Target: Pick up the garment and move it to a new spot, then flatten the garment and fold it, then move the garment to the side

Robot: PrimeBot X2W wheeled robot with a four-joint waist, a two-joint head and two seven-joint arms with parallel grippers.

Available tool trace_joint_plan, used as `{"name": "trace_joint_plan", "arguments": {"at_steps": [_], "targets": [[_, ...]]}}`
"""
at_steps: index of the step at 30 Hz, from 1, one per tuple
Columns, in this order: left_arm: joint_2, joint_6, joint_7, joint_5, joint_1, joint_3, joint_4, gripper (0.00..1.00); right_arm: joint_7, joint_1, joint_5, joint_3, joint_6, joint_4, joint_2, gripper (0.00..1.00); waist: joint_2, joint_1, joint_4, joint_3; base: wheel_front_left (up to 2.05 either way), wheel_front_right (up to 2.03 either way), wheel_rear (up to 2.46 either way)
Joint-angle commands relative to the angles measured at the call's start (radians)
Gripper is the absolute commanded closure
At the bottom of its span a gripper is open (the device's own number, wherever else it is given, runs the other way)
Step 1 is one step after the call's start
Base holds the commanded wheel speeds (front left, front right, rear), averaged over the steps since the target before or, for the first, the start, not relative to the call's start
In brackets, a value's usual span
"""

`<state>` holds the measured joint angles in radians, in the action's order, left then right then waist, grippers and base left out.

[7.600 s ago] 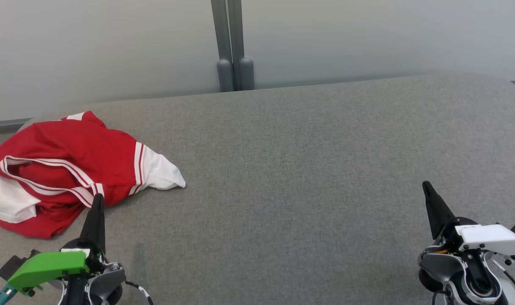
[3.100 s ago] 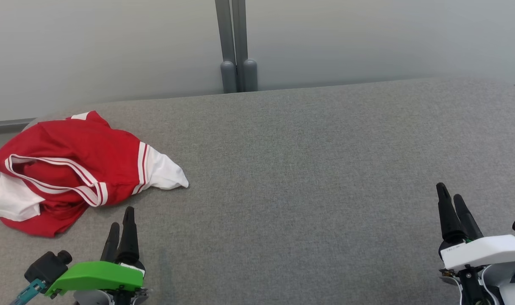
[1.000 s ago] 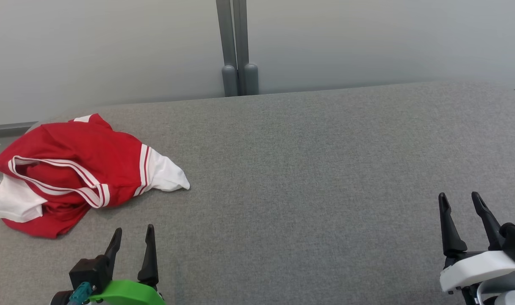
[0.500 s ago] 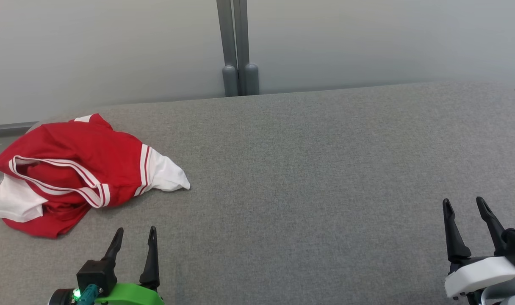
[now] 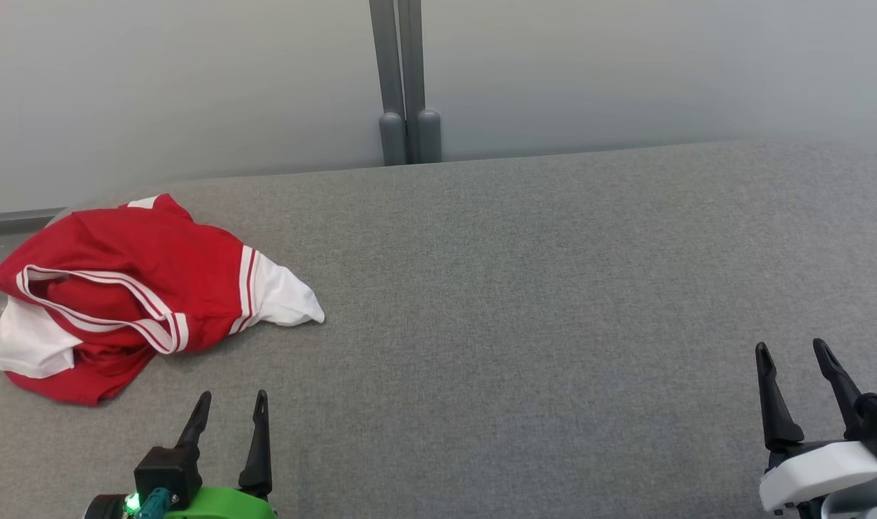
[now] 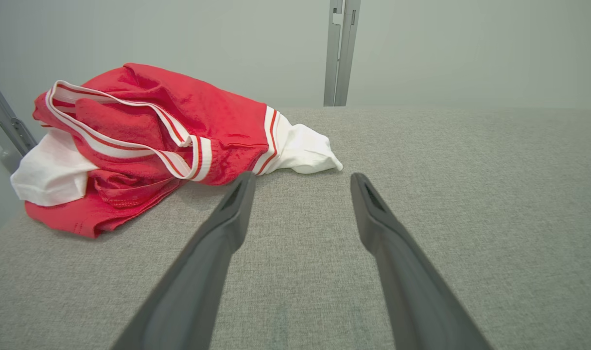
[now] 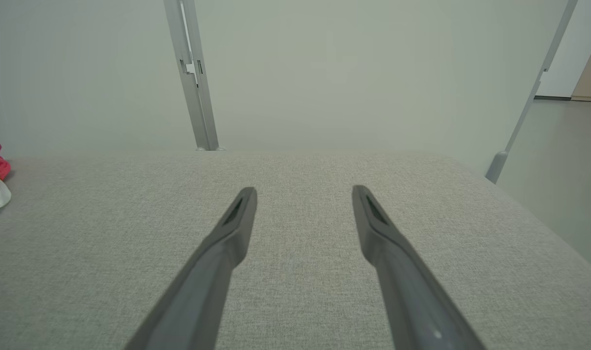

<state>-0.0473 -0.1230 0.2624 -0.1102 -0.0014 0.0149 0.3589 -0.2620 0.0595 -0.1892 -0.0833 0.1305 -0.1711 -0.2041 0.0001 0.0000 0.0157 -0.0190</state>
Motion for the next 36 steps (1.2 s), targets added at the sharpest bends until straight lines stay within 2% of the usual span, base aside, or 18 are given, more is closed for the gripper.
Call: {"name": "trace_joint_plan", "arguments": {"at_steps": [1, 9, 13, 27, 31, 36], "targets": [[-0.006, -0.002, 0.004, -0.001, 0.004, -0.003, 0.001, 0.0, -0.004, 0.014, -0.008, 0.0, 0.0, -0.004, -0.004, 0.0, -0.0001, 0.0, 0.001, -0.001, 0.0, 0.0, 0.0], [-0.006, -0.002, 0.004, -0.008, 0.007, -0.002, 0.001, 0.0, -0.004, 0.014, -0.016, 0.001, 0.0, -0.008, -0.007, 0.0, -0.0001, 0.0, 0.003, -0.001, 0.0, 0.0, 0.0], [-0.006, 0.001, 0.004, -0.014, -0.004, 0.003, 0.004, 0.0, -0.004, 0.018, -0.023, 0.006, 0.0, 0.001, 0.0, 0.0, -0.0001, 0.0, 0.025, -0.002, 0.0, 0.0, 0.0], [-0.007, 0.005, 0.003, -0.014, 0.025, -0.018, 0.01, 0.0, -0.004, 0.012, -0.017, 0.062, 0.0, -0.007, 0.013, 0.0, -0.0001, 0.0, 0.263, -0.026, 0.0, 0.0, 0.0], [-0.008, 0.005, 0.002, -0.01, 0.031, -0.032, 0.007, 0.0, -0.004, -0.002, -0.015, 0.083, 0.0, -0.013, 0.016, 0.0, -0.0001, 0.0, 0.292, -0.025, 0.0, 0.0, 0.0], [-0.007, 0.001, 0.002, -0.023, -0.002, -0.022, -0.003, 0.0, -0.004, -0.005, -0.019, 0.093, 0.0, -0.015, 0.011, 0.0, -0.0001, 0.0, 0.295, -0.013, 0.0, 0.0, 0.0]]}}
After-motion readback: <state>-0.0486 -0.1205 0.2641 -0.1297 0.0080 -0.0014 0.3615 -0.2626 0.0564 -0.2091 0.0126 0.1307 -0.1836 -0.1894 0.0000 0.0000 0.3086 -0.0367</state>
